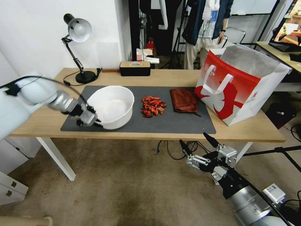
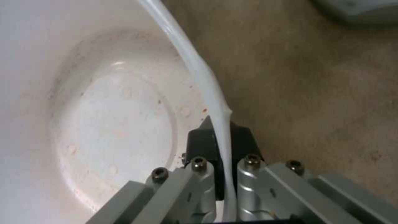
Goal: Sweep shrimp from table into container with towel, then put container into takeout bag.
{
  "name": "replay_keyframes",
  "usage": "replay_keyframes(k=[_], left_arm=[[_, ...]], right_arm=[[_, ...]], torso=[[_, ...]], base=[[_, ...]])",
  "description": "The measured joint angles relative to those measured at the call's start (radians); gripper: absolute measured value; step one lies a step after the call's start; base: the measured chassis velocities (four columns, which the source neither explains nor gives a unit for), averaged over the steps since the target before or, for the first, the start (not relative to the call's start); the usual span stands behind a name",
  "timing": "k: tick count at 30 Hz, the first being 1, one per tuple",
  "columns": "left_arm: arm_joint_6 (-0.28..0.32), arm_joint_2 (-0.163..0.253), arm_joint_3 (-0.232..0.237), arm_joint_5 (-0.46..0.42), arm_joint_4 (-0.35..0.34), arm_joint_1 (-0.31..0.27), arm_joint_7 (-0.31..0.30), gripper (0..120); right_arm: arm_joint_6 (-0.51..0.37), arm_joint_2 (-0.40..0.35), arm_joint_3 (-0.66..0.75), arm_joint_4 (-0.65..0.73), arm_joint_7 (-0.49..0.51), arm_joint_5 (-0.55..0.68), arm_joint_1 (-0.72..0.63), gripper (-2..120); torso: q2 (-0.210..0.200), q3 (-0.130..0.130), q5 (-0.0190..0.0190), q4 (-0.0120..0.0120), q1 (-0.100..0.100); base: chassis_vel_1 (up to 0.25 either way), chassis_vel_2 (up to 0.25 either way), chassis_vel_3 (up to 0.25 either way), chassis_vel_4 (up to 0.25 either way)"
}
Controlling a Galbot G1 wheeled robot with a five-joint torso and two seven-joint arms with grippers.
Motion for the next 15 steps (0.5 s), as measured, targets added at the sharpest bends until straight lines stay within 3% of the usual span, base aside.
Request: replay_keyframes(k=[4, 5, 7, 8, 10, 11, 12, 15], left_arm=[[-0.132, 0.023, -0.208, 0.108, -0.086, 0.190, -0.004, 0], [-0.132, 0.023, -0.208, 0.108, -0.086, 0.190, -0.004, 0], [-0.187, 0.043, -0.261, 0.151, -0.119, 0.265, -0.012, 0], [-0.187, 0.043, -0.261, 0.151, -0.119, 0.265, -0.012, 0], [-0.223, 0.058, -0.291, 0.178, -0.146, 0.330, -0.016, 0], [-0.250, 0.069, -0.323, 0.206, -0.177, 0.406, -0.018, 0], [-0.257, 0.075, -0.333, 0.215, -0.195, 0.441, -0.020, 0], [-0.263, 0.085, -0.349, 0.225, -0.226, 0.492, -0.023, 0]], right_arm=[[-0.001, -0.008, -0.002, -0.002, 0.001, -0.001, 0.000, 100], [-0.001, -0.008, -0.002, -0.002, 0.001, -0.001, 0.000, 100], [-0.001, -0.012, -0.001, -0.002, 0.002, 0.002, -0.001, 100], [-0.001, -0.012, -0.001, -0.002, 0.002, 0.002, -0.001, 100], [-0.001, -0.016, 0.001, -0.002, 0.003, 0.007, 0.001, 100], [-0.001, -0.020, 0.004, -0.001, 0.004, 0.013, 0.003, 100], [-0.002, -0.022, 0.006, -0.001, 0.005, 0.018, 0.005, 100], [-0.003, -0.027, 0.010, -0.001, 0.007, 0.029, 0.006, 100]], torso=[[0.000, 0.000, 0.0004, -0.0004, 0.000], [0.000, 0.000, 0.0004, -0.0004, 0.000], [0.000, 0.000, 0.0007, -0.0001, 0.000], [0.000, 0.000, 0.0007, -0.0001, 0.000], [0.000, 0.000, 0.0002, -0.0001, 0.000], [0.000, 0.000, 0.0006, 0.0000, 0.000], [0.000, 0.000, 0.0003, 0.0000, 0.000], [0.000, 0.000, 0.0006, 0.0000, 0.000]], base=[[0.000, 0.000, 0.000, 0.000], [0.000, 0.000, 0.000, 0.000], [0.000, 0.000, 0.000, 0.000], [0.000, 0.000, 0.000, 0.000], [0.000, 0.000, 0.000, 0.000], [0.000, 0.000, 0.000, 0.000], [0.000, 0.000, 0.000, 0.000], [0.000, 0.000, 0.000, 0.000]])
